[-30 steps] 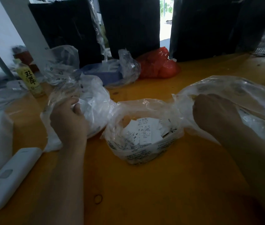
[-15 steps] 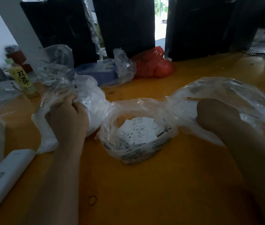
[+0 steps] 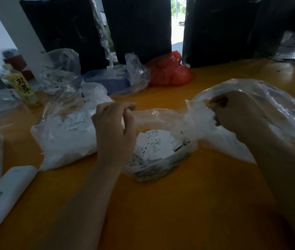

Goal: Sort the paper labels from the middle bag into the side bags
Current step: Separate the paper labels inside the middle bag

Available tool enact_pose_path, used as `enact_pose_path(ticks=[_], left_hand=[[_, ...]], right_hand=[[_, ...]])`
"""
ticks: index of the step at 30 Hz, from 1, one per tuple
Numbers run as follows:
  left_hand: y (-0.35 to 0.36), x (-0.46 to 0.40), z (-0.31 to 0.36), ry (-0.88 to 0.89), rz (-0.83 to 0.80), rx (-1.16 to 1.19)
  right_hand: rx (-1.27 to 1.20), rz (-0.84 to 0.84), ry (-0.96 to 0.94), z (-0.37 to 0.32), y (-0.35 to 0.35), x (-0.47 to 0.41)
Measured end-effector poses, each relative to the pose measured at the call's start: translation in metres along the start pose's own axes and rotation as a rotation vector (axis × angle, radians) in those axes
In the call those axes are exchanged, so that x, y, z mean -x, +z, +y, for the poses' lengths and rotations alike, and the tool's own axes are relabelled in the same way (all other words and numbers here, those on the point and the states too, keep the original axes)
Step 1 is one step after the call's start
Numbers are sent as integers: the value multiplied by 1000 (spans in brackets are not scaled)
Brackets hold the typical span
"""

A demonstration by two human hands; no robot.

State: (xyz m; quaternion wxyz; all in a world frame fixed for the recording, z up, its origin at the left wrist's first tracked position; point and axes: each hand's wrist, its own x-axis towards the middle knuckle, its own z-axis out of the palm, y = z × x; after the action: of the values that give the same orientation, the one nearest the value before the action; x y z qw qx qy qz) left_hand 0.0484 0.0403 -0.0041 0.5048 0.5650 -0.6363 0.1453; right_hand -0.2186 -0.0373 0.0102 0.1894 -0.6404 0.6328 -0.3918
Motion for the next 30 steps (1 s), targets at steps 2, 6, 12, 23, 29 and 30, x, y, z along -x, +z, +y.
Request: enact_pose_path(ticks=[2,6,12,23,29,30], left_hand=[[3,3,3,-7,-45,63],[9,10,7,-95,-121,220],[14,16,11,-292,-299,489],[30,21,29,-618,-647,884],[29,24,25,-796,-585,1096],[29,24,24,-815,-584,1125]], right_hand=[[-491,-58,78,-6,0,3],[-1192,-298,198,-16,1,8],[-1368,-445,302,-24,17,19],[-1219,-548,130,-28,31,29],[-1020,-558,8,-30,37,36],[-1011,-550,7,-30,39,37]])
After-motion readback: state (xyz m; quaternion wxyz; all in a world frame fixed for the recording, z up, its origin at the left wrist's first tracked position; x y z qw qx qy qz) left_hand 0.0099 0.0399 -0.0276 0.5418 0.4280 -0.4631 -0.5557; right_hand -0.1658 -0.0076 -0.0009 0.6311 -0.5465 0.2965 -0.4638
